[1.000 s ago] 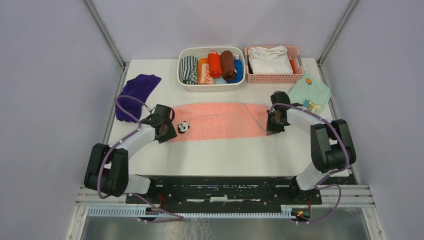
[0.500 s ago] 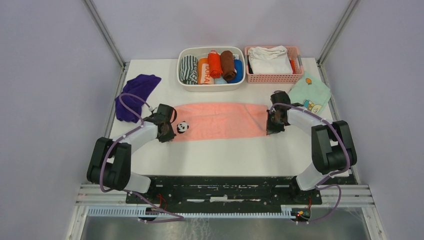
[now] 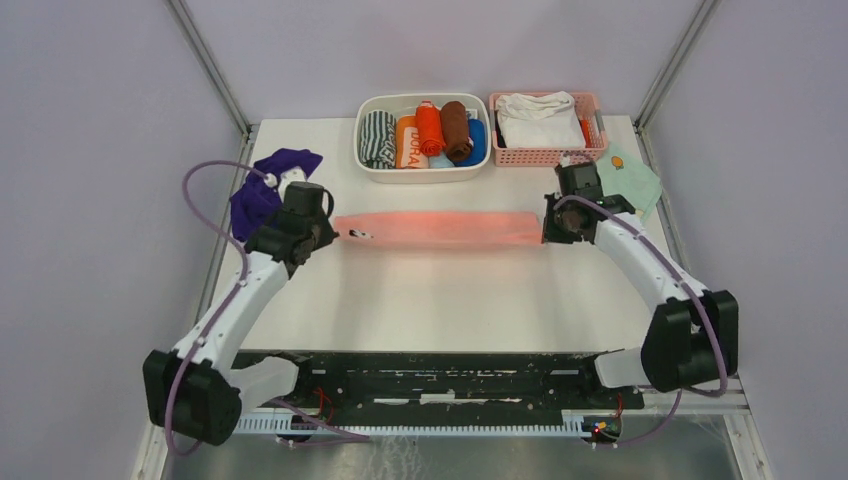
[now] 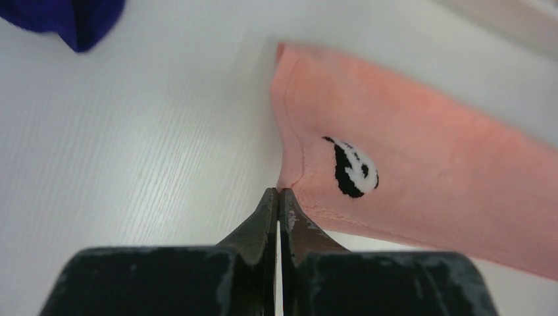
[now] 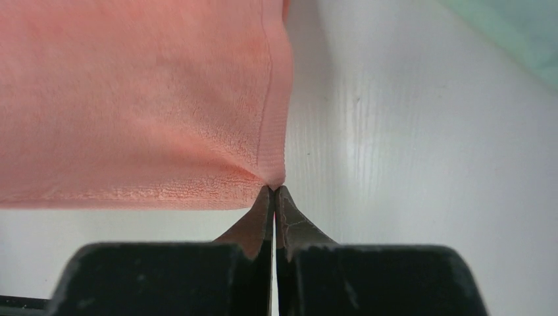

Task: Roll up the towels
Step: Flatten out the towel at the center of the board.

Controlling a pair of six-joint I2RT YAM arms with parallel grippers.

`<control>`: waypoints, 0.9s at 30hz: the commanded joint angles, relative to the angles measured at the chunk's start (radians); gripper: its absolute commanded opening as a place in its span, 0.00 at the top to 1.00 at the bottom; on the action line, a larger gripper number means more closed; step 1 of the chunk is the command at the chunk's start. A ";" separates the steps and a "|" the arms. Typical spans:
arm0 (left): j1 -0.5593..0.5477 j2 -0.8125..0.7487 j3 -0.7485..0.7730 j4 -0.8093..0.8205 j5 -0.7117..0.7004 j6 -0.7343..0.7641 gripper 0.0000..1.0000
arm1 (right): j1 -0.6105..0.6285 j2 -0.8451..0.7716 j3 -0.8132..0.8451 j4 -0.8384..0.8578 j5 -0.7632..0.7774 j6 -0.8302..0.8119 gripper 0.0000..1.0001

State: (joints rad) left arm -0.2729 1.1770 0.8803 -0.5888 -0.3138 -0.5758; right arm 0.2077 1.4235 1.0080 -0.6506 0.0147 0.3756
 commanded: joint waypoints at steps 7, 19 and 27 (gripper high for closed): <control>-0.003 -0.390 0.193 -0.083 -0.127 0.065 0.97 | 0.001 -0.367 0.217 -0.237 0.113 -0.078 1.00; -0.003 -0.415 0.126 -0.056 -0.086 0.071 0.95 | 0.001 -0.403 0.218 -0.261 0.054 -0.054 1.00; 0.005 -0.044 0.036 0.260 -0.088 0.051 0.97 | -0.003 -0.015 0.209 0.034 0.144 -0.043 1.00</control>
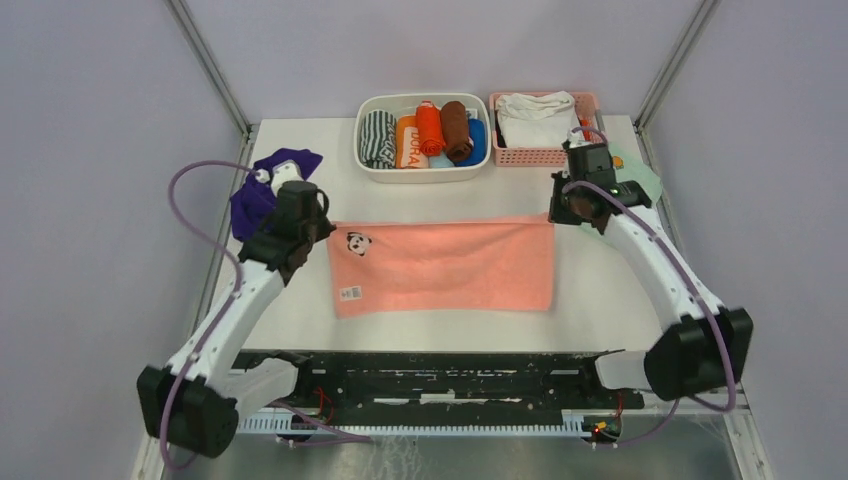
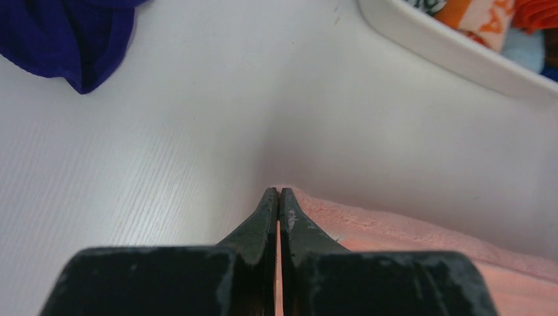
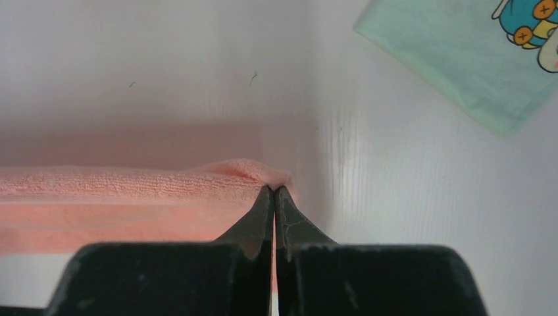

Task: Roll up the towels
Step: Flatten out the towel at the center of the board, then fold the towel at the center of the board.

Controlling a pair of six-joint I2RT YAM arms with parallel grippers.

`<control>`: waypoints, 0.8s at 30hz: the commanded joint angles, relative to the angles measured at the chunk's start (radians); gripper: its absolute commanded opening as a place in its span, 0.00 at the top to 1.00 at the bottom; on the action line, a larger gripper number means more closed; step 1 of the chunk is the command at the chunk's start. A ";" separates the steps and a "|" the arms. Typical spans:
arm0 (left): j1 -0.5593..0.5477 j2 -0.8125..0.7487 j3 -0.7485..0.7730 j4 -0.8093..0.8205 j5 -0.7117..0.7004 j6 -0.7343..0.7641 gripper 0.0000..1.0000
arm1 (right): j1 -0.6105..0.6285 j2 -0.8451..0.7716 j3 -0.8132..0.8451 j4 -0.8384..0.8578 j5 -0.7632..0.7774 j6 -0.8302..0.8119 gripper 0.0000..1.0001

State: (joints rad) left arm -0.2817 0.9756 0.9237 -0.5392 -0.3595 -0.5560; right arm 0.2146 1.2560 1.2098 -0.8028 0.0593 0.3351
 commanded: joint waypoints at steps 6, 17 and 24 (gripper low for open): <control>0.039 0.468 0.143 0.326 0.024 0.004 0.97 | -0.024 0.359 0.104 0.297 0.088 -0.025 1.00; 0.047 0.387 0.060 0.267 0.069 -0.035 0.97 | -0.038 0.310 0.038 0.228 0.088 -0.016 1.00; 0.047 0.221 -0.110 0.189 0.102 -0.057 0.97 | -0.038 0.196 -0.134 0.206 0.089 0.016 1.00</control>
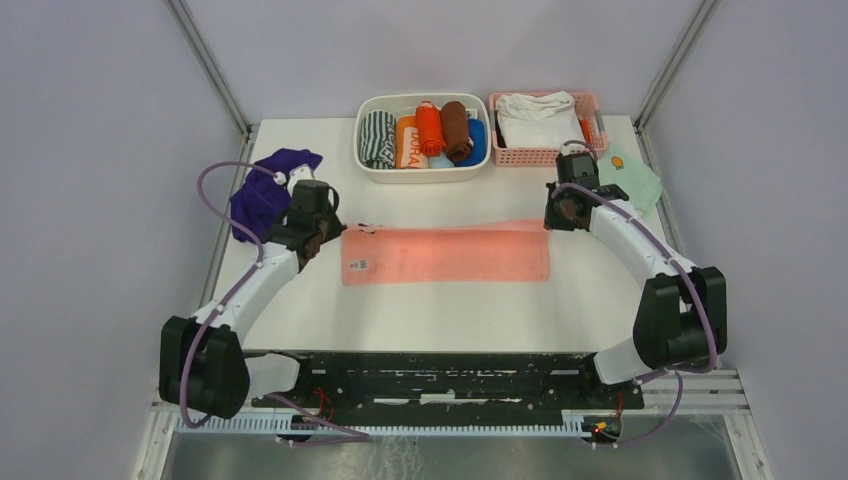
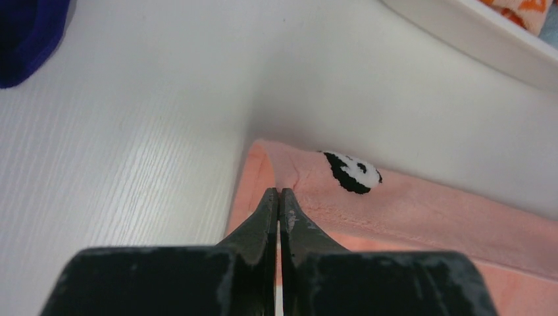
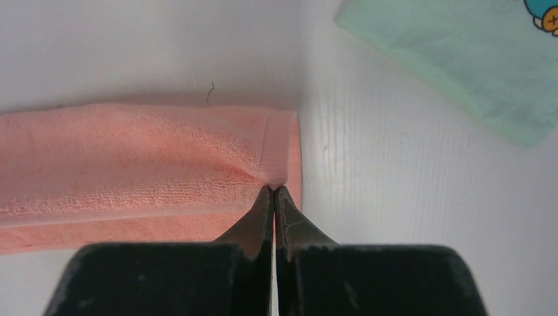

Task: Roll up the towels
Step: Fold the towel at the center of the board.

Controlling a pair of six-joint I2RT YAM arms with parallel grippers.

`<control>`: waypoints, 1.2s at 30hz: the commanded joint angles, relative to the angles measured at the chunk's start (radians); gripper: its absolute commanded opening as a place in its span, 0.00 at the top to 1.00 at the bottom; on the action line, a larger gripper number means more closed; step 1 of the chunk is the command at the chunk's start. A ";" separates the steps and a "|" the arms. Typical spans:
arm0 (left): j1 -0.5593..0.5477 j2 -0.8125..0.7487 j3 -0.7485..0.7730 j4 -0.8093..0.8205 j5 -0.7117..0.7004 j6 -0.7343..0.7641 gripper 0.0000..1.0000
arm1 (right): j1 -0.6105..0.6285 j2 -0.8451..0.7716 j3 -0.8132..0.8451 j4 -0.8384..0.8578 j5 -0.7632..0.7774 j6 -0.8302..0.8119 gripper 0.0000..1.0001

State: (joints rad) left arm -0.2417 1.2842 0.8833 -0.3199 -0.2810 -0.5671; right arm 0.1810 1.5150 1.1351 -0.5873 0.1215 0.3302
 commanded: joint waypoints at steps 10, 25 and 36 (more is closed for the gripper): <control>0.007 -0.070 -0.267 0.037 0.058 -0.101 0.97 | -0.005 -0.044 -0.226 0.009 -0.005 0.057 1.00; 0.007 0.041 -0.283 0.097 0.059 -0.126 0.97 | -0.006 0.093 -0.223 -0.006 -0.095 0.065 1.00; 0.006 -0.037 -0.218 0.020 0.045 -0.106 0.96 | -0.004 -0.033 -0.171 -0.085 -0.062 0.053 0.99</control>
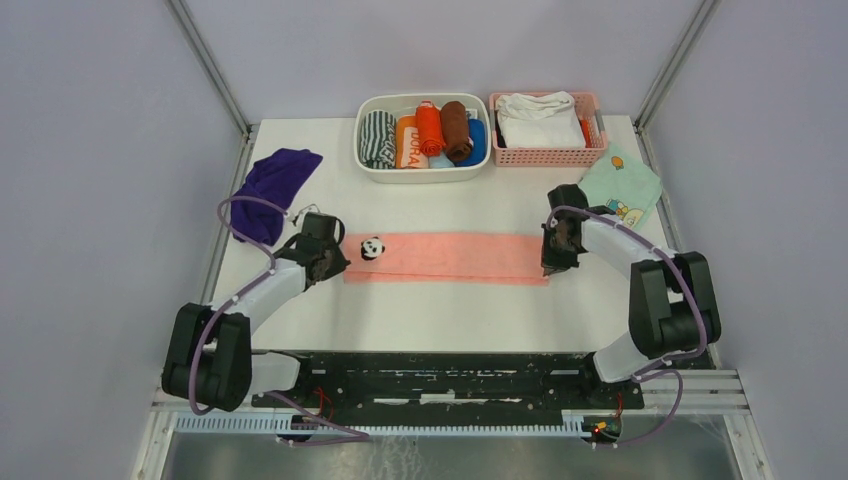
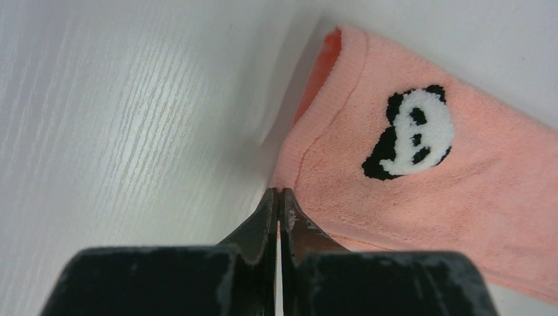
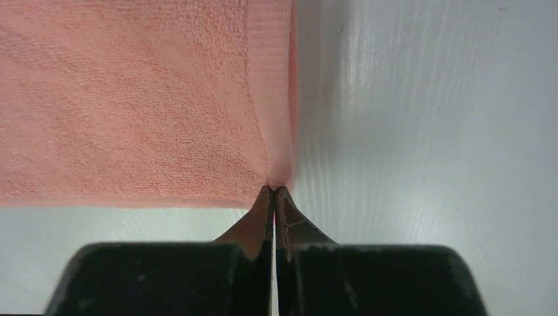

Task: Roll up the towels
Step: Fold the towel at the center of the board.

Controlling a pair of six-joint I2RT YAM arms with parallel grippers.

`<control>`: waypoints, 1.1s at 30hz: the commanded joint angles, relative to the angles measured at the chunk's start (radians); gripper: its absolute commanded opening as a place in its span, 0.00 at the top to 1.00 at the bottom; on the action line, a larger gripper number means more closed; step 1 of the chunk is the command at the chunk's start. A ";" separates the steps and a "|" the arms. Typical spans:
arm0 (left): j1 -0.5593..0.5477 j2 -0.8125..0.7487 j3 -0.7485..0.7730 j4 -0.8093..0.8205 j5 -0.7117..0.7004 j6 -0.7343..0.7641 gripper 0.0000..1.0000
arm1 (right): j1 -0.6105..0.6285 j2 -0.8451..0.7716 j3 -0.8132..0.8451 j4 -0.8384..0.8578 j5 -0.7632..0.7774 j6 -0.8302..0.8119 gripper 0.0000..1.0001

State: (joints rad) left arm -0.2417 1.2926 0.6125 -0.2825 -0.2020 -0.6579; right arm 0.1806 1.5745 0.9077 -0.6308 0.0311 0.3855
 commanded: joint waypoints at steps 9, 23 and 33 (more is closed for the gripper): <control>0.007 -0.070 0.039 -0.042 0.000 -0.020 0.96 | -0.005 -0.132 0.023 -0.089 0.014 0.014 0.99; 0.007 -0.004 -0.024 -0.008 0.010 -0.034 0.88 | -0.005 -0.037 -0.046 -0.033 -0.028 0.039 0.88; 0.007 -0.144 0.066 -0.130 -0.019 0.012 0.50 | -0.004 -0.247 0.023 -0.079 0.019 -0.003 0.61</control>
State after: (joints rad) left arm -0.2417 1.2232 0.5953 -0.3744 -0.1936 -0.6582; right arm 0.1802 1.4250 0.8658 -0.7219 0.0174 0.4099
